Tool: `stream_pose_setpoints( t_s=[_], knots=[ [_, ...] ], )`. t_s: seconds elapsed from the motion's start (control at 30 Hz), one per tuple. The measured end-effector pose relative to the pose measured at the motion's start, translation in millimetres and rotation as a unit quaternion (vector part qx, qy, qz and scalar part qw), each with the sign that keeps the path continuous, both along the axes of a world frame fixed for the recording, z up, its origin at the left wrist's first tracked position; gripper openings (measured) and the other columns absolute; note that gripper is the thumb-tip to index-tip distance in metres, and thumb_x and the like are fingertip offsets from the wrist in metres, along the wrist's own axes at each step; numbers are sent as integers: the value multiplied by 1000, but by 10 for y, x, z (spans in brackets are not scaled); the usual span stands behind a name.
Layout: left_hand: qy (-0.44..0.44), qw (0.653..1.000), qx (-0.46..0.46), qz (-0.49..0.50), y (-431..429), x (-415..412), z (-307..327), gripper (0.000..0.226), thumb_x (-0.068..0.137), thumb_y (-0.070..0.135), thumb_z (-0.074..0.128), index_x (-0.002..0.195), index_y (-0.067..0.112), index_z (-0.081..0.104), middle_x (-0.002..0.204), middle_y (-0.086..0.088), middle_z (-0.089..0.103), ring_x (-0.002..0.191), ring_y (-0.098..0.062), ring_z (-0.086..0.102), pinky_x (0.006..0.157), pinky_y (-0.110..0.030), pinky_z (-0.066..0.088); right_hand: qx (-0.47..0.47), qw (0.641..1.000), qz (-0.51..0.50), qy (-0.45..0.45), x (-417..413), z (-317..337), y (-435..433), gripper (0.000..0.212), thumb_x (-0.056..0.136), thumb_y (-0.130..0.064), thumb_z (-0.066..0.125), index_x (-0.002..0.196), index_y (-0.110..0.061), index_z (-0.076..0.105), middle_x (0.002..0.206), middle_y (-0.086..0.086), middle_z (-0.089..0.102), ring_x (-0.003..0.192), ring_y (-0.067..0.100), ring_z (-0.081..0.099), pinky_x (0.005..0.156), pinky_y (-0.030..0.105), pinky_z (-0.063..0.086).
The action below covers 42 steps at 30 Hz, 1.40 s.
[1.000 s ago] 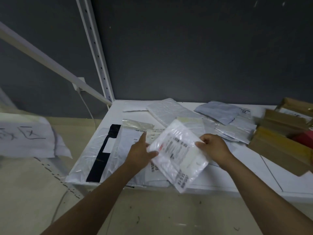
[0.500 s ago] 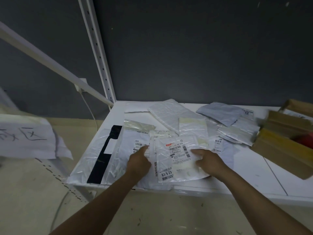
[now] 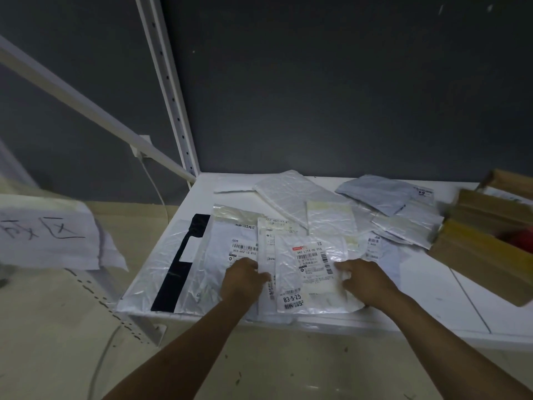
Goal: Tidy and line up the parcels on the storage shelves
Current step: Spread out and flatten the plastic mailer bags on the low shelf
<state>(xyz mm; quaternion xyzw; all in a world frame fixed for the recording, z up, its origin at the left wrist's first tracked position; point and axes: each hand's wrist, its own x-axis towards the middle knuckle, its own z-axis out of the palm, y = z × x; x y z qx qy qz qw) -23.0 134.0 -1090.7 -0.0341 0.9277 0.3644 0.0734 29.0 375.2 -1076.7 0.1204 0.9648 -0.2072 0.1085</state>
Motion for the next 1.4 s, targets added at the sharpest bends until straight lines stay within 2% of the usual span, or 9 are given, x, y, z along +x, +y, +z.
stream_pose_setpoints(
  t_s=[0.1,0.4,0.47,0.6,0.83,0.9,1.0,1.23,1.4],
  knots=[
    [26,999,9,36,-94,-21,81,15,86,19,67,99,13,70,102,-3,72,78,-15,66,71,-23,52,-61,997,7,40,-7,26,-85,46,94,-10,51,136,-27,54,139,0,55,124,19,52,98,24,39],
    [139,974,-180,0,-330,7,111,38,89,18,60,127,15,57,114,-7,60,97,-21,60,87,-32,51,2,996,89,21,-18,41,-442,49,94,-16,45,139,-36,49,143,1,51,122,21,53,93,28,45],
    [228,958,-165,-50,-222,7,152,40,94,23,54,133,16,54,129,-7,55,111,-20,54,98,-33,42,54,993,102,12,1,70,-414,39,98,-31,45,135,-38,51,139,-2,54,121,20,54,93,29,45],
    [177,928,-179,-274,73,-26,81,59,94,56,44,146,27,38,155,0,31,142,-16,27,117,-34,20,138,978,15,153,-54,76,-246,21,95,-31,46,101,-30,66,102,0,56,101,20,58,71,28,44],
    [105,908,-258,-313,109,-87,-201,71,90,64,45,150,32,24,162,2,10,149,-18,3,120,-40,6,153,982,-5,113,-472,-317,172,61,100,-27,45,153,-18,17,161,7,15,148,28,12,116,40,19],
    [111,913,-248,-303,88,-97,-227,73,88,65,46,150,32,26,161,3,12,149,-17,5,120,-39,7,156,975,14,159,-551,-399,188,48,95,-22,55,140,-10,45,144,15,46,138,34,35,107,44,35],
    [118,916,-242,-299,81,-101,-225,74,87,66,48,149,32,28,161,4,15,148,-16,8,119,-37,9,179,948,2,265,-554,-353,179,16,66,-2,80,77,-8,71,74,14,70,92,36,66,73,42,53],
    [112,911,-251,-306,78,-141,-137,76,84,66,52,149,32,29,160,4,18,146,-15,13,118,-35,12,48,891,-86,443,-416,56,205,19,88,-22,58,89,-12,75,76,11,70,73,30,65,68,36,50],
    [79,944,-146,-285,152,-125,12,77,82,69,48,146,27,37,153,4,34,141,-15,28,116,-34,20,-274,839,-212,419,-308,599,99,7,94,-22,57,92,-20,63,83,-5,64,76,13,59,63,28,45]
  ],
)
